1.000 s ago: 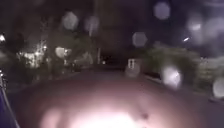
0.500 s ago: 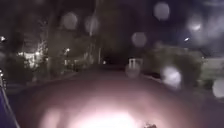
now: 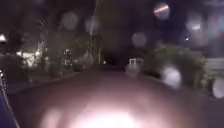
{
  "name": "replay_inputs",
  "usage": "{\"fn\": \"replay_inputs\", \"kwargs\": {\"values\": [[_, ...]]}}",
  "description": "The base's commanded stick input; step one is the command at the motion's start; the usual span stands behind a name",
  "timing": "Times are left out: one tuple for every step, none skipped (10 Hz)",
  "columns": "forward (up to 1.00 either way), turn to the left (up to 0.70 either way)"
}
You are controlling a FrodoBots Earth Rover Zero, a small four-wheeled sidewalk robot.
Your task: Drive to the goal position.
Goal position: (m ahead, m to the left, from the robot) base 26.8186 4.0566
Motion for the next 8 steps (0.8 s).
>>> {"fn": "replay_inputs", "kwargs": {"values": [[0.5,0.0],[0.5,0.0],[0.5,0.0],[0.5,0.0],[0.5,0.0],[0.5,0.0],[0.5,0.0],[0.5,0.02]]}}
